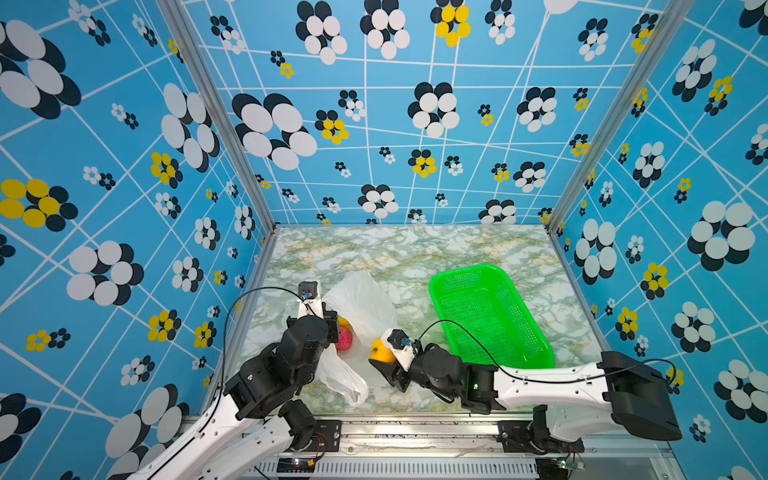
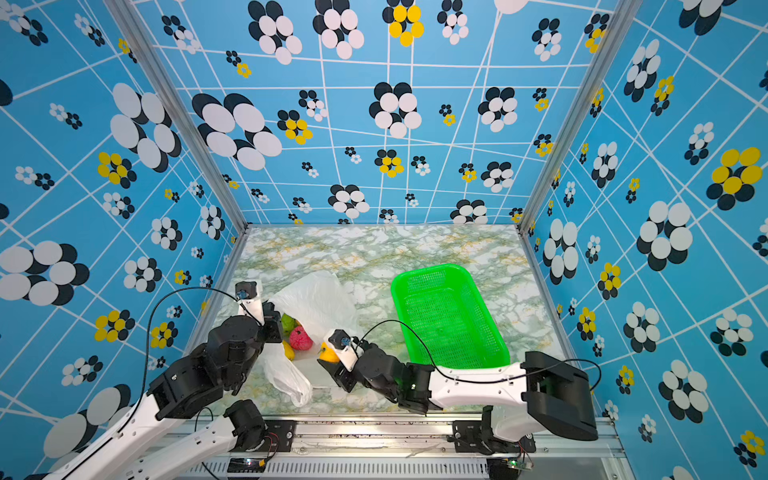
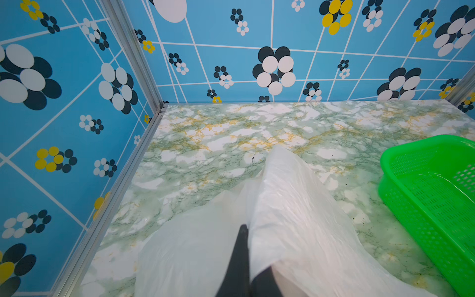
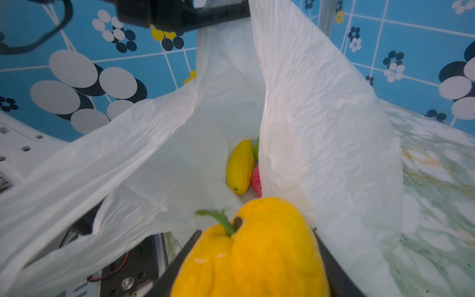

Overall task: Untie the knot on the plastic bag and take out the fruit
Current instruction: 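Grasp the yellow pepper-shaped fruit with the right gripper and lift it out, then carry the yellow fruit into the green basket with the right gripper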

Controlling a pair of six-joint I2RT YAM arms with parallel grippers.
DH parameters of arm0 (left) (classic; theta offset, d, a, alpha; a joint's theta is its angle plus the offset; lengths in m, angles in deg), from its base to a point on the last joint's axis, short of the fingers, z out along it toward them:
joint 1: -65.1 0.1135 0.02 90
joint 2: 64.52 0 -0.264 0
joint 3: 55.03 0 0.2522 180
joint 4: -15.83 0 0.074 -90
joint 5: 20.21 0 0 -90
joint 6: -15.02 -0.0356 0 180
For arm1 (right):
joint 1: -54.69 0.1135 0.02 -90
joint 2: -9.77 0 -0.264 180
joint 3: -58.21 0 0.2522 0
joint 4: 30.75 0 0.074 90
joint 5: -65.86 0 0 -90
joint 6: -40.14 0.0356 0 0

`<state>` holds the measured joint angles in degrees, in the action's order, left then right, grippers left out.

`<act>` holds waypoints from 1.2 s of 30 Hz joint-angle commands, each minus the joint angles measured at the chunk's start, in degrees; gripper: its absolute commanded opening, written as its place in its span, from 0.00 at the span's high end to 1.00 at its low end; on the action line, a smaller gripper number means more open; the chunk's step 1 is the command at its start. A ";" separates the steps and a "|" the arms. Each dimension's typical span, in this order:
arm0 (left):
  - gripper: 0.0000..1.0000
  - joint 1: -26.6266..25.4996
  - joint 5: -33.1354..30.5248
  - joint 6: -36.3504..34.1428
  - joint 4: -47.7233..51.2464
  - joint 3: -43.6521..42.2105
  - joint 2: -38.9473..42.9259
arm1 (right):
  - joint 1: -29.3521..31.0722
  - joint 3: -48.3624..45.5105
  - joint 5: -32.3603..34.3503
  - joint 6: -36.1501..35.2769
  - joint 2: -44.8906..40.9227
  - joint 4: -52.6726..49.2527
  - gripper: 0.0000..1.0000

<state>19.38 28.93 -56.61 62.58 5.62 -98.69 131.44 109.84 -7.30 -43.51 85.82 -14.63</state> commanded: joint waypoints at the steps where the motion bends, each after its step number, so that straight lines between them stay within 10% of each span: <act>1: 1.00 0.70 2.27 -0.73 1.37 -1.02 0.41 | 0.15 -4.62 3.43 -1.14 -7.48 2.78 0.68; 10: 1.00 1.13 2.35 -1.27 0.76 0.04 -4.10 | -4.83 -9.33 20.36 0.85 -25.15 -6.84 0.77; 17: 1.00 1.20 2.46 -1.25 0.70 -0.29 -2.76 | -25.02 -3.94 25.34 18.02 -31.44 -35.31 0.78; 26: 1.00 1.19 4.04 -1.41 -0.20 -1.26 0.42 | -48.02 0.73 6.28 25.23 -22.78 -46.87 0.76; 36: 1.00 1.36 5.31 -1.41 -0.35 -1.37 0.07 | -57.74 7.71 -5.76 24.99 3.85 -39.18 0.80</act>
<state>20.15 33.41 -57.22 62.58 4.90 -98.56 74.65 114.69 -9.81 -18.95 86.52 -56.22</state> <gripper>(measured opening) 0.042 0.575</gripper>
